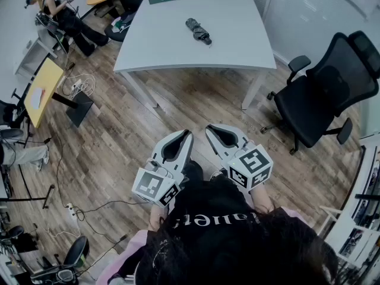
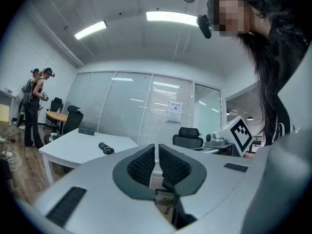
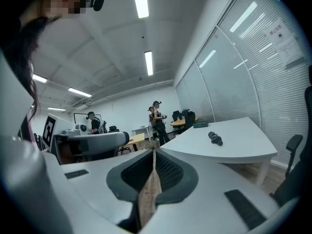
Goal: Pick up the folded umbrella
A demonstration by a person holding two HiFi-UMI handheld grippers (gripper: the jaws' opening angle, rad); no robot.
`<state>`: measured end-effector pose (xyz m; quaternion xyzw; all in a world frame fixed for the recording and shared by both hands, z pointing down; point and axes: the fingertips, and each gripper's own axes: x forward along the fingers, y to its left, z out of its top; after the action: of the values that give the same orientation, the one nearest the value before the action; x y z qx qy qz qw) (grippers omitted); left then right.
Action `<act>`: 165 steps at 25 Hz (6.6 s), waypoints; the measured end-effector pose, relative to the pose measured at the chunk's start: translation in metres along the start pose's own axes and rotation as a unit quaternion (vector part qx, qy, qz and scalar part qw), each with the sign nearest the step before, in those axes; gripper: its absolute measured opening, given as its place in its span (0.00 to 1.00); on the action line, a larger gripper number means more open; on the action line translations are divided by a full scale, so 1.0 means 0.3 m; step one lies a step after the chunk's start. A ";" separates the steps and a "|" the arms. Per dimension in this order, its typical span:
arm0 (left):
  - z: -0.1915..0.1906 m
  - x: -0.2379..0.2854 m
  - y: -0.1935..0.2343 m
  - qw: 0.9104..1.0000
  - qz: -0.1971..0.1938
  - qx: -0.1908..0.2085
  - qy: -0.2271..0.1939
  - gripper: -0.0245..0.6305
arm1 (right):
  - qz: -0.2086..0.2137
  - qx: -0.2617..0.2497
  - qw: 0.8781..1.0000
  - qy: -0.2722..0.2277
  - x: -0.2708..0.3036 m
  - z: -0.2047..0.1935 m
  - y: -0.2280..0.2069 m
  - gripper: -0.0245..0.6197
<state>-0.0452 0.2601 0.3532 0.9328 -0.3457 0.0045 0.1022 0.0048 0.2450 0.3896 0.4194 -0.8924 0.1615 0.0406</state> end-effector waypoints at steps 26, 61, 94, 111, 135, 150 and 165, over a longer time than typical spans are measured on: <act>-0.064 0.110 -0.015 0.999 -0.014 0.004 0.033 0.08 | -0.020 0.029 0.999 -0.015 -0.015 -0.014 -0.139 0.09; 0.107 0.597 1.060 0.997 -0.040 -0.029 0.058 0.08 | -0.070 0.058 0.995 0.030 0.970 0.229 -0.561 0.09; 0.123 1.041 1.279 0.997 0.024 -0.038 0.055 0.08 | -0.048 0.061 0.993 0.085 1.222 0.288 -1.134 0.09; 0.084 1.208 1.362 0.991 0.058 -0.016 0.119 0.08 | -0.061 0.005 0.980 0.191 1.421 0.123 -1.568 0.29; 0.016 1.307 1.363 0.985 0.072 -0.063 0.141 0.08 | -0.095 0.012 0.938 0.334 1.712 -0.226 -1.710 0.52; 0.006 1.210 1.395 0.982 0.112 -0.063 0.139 0.08 | -0.131 0.028 0.934 0.332 1.719 -0.229 -1.747 0.42; 0.038 1.039 1.364 0.986 0.108 -0.052 0.118 0.08 | -0.043 0.241 0.935 0.256 1.511 -0.107 -1.511 0.39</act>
<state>-0.0729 -0.2457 0.4434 0.8760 -0.4301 0.1077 0.1897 0.0555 -0.3482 0.6294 0.3995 -0.7672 0.4713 0.1721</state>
